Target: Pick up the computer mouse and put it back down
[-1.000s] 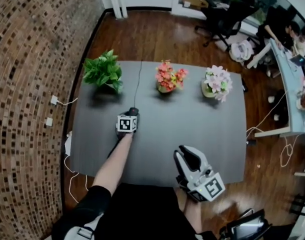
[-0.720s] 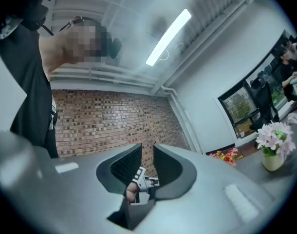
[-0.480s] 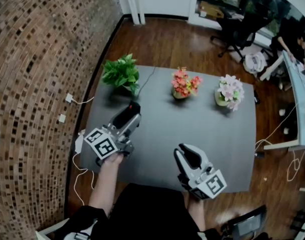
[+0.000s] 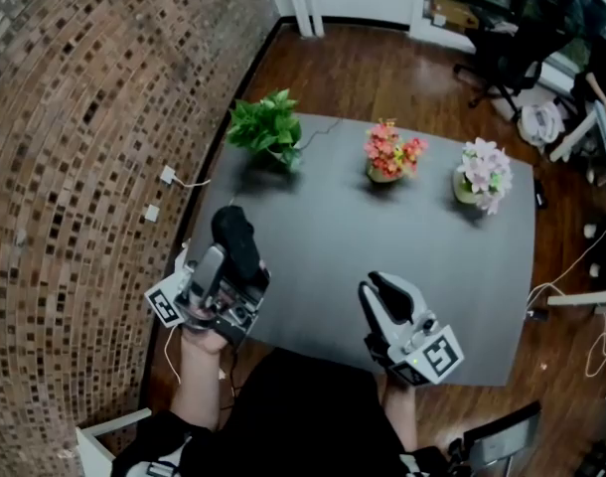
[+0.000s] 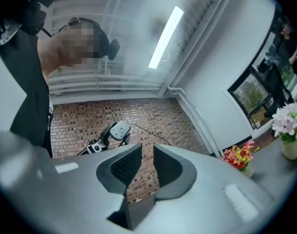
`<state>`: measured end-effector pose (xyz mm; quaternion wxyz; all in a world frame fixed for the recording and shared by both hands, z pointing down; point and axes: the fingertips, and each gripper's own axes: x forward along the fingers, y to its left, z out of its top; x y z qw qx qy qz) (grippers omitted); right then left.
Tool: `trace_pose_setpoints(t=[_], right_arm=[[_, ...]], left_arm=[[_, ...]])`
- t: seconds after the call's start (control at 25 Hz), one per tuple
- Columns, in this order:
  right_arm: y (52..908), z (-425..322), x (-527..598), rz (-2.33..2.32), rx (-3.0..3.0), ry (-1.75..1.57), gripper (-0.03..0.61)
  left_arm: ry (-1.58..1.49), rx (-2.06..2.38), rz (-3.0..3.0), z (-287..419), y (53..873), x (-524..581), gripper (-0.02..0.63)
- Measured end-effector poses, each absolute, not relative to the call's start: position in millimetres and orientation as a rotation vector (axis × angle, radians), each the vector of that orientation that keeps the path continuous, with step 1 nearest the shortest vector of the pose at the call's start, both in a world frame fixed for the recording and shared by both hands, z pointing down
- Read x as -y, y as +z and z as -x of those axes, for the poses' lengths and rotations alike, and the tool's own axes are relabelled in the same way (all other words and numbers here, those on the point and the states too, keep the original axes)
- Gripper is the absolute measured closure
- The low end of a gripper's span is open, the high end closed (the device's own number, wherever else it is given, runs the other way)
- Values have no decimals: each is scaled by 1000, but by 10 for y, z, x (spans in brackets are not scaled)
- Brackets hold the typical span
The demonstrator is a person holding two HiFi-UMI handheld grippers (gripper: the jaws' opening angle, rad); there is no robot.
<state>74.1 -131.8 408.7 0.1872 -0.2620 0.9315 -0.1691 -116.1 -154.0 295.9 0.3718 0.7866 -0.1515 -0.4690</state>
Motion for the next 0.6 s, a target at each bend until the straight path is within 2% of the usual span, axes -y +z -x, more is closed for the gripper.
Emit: trace_pose_setpoints(t=[0.12,0.32,0.6], right_arm=[[4127,-820,1311,711,-2612,-490,529],[4156,-910,1273,693,-2588,-497,529],[4046,-965,1241,765,-2572,-448,529]], left_arm=[[-1074,573,-2145,1060,3016,1424,334],[-481,1178,-2495,975,3293,1352,334],[-288,1269,-2631,907,3282,1361,334]])
